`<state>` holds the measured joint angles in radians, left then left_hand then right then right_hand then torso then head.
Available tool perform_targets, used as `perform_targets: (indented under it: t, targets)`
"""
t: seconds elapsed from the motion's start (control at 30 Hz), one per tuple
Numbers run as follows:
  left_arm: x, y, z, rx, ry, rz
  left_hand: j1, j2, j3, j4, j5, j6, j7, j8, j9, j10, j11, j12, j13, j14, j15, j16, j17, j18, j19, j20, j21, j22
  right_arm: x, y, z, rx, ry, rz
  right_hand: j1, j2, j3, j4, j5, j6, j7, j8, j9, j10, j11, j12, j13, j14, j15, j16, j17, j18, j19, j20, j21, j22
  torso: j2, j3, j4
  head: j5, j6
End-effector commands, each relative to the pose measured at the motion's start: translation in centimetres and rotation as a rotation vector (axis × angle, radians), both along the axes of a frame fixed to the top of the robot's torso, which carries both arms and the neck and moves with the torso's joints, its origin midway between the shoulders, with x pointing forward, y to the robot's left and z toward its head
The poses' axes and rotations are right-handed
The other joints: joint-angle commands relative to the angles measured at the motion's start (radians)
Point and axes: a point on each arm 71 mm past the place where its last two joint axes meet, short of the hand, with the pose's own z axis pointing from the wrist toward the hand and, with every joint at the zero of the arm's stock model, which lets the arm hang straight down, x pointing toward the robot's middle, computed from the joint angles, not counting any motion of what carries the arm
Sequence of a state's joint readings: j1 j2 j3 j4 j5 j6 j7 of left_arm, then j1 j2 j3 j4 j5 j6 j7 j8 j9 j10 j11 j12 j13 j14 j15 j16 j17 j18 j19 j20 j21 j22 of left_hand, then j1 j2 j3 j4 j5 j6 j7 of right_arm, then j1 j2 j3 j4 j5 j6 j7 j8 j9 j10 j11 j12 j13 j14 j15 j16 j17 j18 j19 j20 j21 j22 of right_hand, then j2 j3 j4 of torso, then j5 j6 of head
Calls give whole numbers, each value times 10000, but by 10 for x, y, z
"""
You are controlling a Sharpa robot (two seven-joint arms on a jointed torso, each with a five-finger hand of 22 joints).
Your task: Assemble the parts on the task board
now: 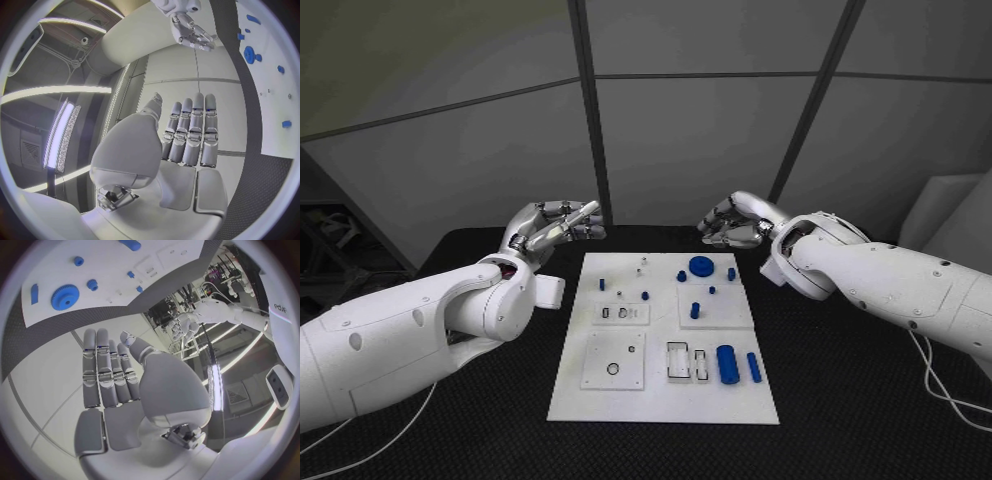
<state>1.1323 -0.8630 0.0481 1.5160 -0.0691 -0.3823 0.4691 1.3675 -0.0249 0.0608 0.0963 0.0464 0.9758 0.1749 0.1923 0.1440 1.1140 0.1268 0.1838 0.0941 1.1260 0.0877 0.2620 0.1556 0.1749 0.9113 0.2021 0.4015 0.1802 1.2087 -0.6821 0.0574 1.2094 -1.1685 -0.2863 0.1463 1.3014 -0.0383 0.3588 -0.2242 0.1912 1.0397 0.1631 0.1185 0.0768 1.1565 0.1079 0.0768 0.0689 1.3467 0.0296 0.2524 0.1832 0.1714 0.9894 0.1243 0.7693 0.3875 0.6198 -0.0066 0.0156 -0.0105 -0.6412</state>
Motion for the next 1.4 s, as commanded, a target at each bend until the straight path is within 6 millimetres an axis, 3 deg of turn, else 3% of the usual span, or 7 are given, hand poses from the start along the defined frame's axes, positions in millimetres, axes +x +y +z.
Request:
perform_targets:
  t: [0.03,0.23,0.4,0.57,0.83,1.07,1.4]
  targets:
    - [-8,-10,4,221,-110,-765,36,-8,-16,-67,51,42,48,-67,-16,46,10,-87,-24,70,23,35,28,75,30,-7,50,5,-1,8,-2,-2526,-205,383,-56,-212,215,40,35,256,-94,-141,-5,396,-165,-127,29,729,-199,294,464,136,264,-128,714,396,340,-50,107,-65,63]
    - [-22,-18,11,90,-170,-1161,-43,-12,-107,-185,49,-131,152,-361,-88,-149,149,-455,-143,-463,191,-247,38,16,-65,72,46,-16,-4,18,1,-3788,-675,347,-140,-333,512,141,18,469,-202,-301,13,752,-312,-150,96,1358,-392,1050,1325,88,766,-281,1545,1048,666,-92,188,-119,130]
    - [-29,-24,13,-14,-176,-1429,-100,23,-167,-283,49,-194,208,-518,-114,-223,219,-648,-194,-797,283,-414,56,5,-75,138,103,-1,-6,27,1,-4533,-868,330,-304,-479,740,329,-140,537,-212,-462,21,466,-293,-164,34,1560,-415,1748,2027,-244,1850,-299,3012,3165,867,-128,202,-146,117]
    - [-32,-27,14,-57,-166,-1541,-135,49,-184,-295,49,-196,219,-551,-116,-222,230,-687,-201,-849,296,-436,71,7,-69,151,127,7,-6,32,2,-4837,-980,276,-421,-635,871,516,-250,448,-175,-550,9,153,-244,-176,-16,1616,-369,2510,2623,-502,2635,-271,4093,4806,970,-134,232,-155,119]
    - [-34,-29,14,-93,-137,-1664,-215,106,-242,-360,50,-203,250,-654,-122,-218,249,-805,-214,-824,283,-346,184,35,83,158,308,83,-5,39,3,-5018,-1266,113,-305,-908,804,706,-290,-115,-200,-550,-65,-665,-136,-158,1,1425,-293,3474,3386,-684,3134,-187,4928,6050,1040,-141,263,-158,120]
    - [-34,-29,14,-99,-117,-1701,-216,144,-239,-382,55,-208,257,-681,-123,-221,253,-835,-217,-844,286,-329,211,35,95,160,342,98,-4,44,2,-5107,-1215,100,-145,-924,733,928,-293,-273,-237,-545,-50,-776,-99,-154,49,1432,-267,5753,5456,-935,3780,-137,5909,7615,1062,-131,241,-149,101]
    - [-33,-30,14,-134,-118,-1798,-222,193,-238,-417,56,-222,282,-727,-127,-234,271,-887,-223,-894,298,-311,250,28,78,165,374,113,-1,52,-2,-5286,-958,198,-32,-867,802,1084,-310,-367,-289,-541,-42,-680,-93,-151,88,1449,-236,7310,6837,-1140,4298,-96,6605,8827,1086,-136,245,-154,15]
